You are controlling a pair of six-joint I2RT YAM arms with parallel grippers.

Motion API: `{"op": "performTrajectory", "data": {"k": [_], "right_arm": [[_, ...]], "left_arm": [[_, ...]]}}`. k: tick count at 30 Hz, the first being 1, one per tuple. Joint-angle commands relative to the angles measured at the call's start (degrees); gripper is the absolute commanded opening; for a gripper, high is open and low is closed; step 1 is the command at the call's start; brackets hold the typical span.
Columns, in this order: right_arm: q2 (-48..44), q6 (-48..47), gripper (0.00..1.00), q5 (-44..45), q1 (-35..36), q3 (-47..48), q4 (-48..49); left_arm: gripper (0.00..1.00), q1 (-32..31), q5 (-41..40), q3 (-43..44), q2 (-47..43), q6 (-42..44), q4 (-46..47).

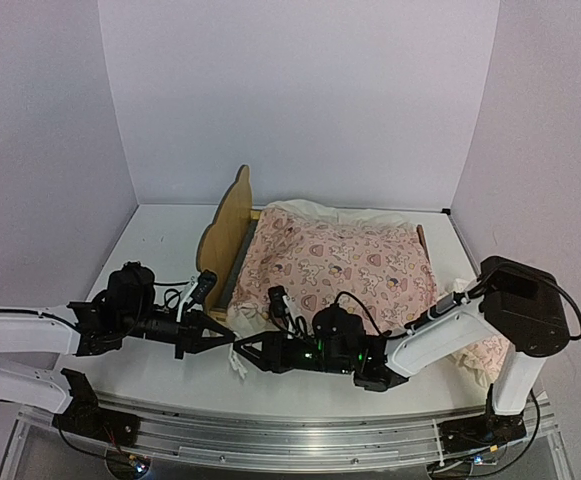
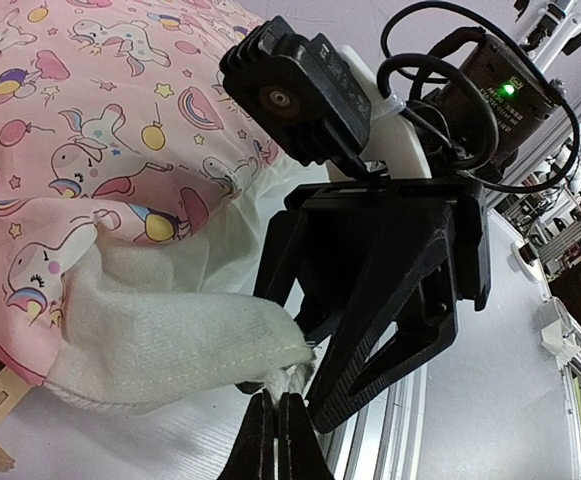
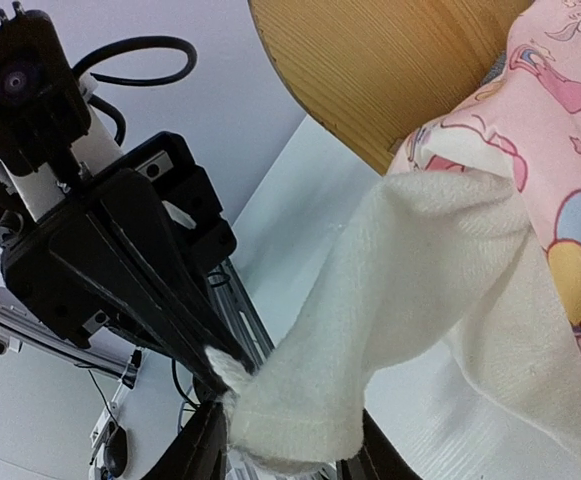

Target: Set up the pet bed

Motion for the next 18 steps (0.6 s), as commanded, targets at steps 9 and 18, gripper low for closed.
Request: {"op": "performTrajectory", "data": {"k": [9,18], "right_arm": [[3.33,-0.39,0.2,-2.73,-0.46,4.18,5.86],[1.65,-0.49,0.0,-2.02,-1.12,0.41,7.51]], "left_arm": [[0.0,0.14,1.45,-0.91,0.36,-1.7,4.21],[0.0,0.14,-1.24,1.44,-0.81,0.47,-1.16]]}}
